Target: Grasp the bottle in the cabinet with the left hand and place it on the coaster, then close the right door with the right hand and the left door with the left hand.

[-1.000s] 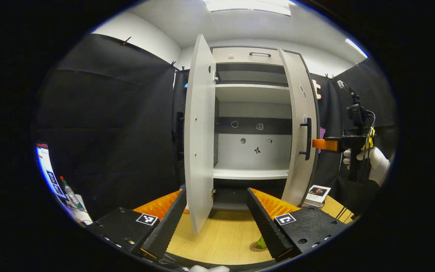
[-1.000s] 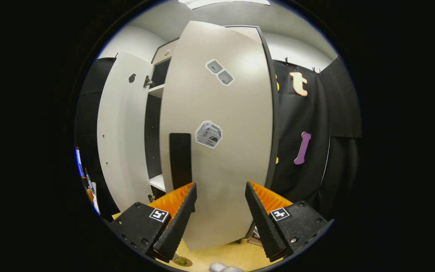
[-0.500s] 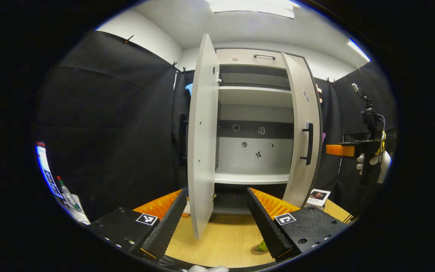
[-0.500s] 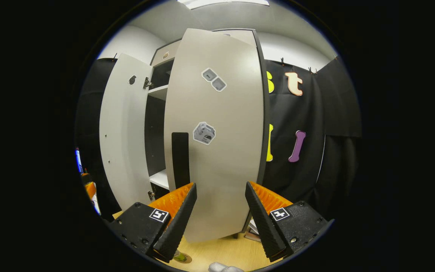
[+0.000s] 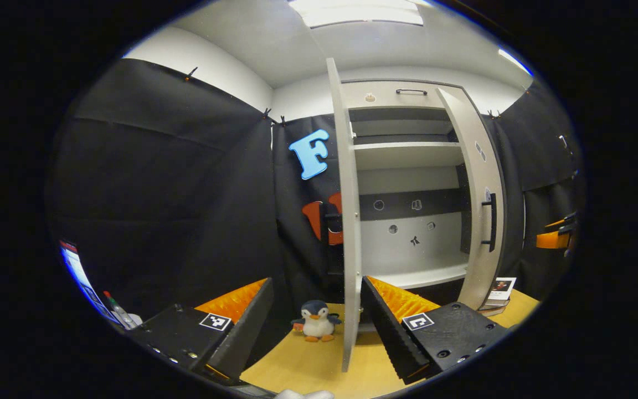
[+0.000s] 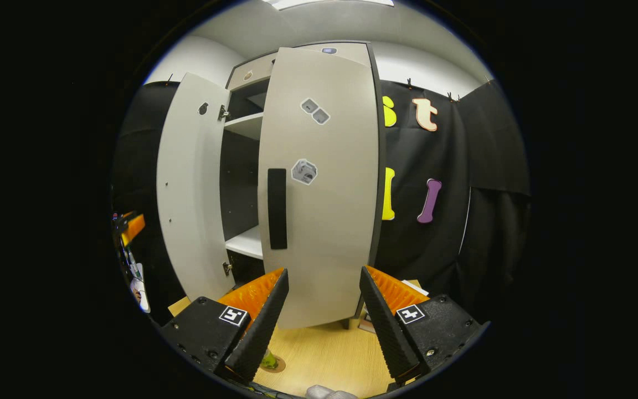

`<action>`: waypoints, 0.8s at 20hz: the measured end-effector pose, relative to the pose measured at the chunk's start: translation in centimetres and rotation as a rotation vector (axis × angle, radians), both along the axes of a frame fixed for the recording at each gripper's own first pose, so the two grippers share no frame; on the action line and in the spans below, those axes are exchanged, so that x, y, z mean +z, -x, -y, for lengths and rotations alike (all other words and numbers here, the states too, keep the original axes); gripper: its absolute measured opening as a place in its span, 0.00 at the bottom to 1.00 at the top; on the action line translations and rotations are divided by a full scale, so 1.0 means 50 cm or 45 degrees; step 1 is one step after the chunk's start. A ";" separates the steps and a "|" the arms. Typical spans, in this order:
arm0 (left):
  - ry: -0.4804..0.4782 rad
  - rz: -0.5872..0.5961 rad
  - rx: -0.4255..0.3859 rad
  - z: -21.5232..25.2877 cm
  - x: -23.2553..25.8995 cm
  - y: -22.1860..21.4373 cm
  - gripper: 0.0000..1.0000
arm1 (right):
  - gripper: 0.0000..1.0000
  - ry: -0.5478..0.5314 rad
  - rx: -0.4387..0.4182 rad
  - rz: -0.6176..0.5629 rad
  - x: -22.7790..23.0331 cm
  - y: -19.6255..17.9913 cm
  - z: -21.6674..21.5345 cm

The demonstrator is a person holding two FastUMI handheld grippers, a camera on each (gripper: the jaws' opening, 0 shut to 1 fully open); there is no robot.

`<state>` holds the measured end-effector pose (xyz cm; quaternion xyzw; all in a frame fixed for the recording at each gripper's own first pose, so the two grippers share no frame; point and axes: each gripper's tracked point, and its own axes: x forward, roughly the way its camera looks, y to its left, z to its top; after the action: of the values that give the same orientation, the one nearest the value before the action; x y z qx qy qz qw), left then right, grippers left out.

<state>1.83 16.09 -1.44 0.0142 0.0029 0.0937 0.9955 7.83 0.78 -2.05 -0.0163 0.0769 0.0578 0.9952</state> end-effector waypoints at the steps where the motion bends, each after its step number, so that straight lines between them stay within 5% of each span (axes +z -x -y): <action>1: -0.015 0.005 0.018 -0.023 0.008 -0.007 0.96 | 0.80 0.001 -0.008 -0.010 -0.007 0.010 0.003; 7: -0.027 0.032 0.113 -0.143 0.039 -0.100 0.96 | 0.80 0.027 -0.079 -0.048 -0.029 0.068 0.041; 16: -0.042 0.029 0.078 -0.125 0.047 -0.207 0.97 | 0.80 0.010 -0.221 -0.076 -0.035 0.131 0.114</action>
<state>12.18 22.35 0.90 0.0296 -0.0095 0.1245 0.9917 1.27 -4.90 -3.79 -0.0117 0.1080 -0.0285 0.9937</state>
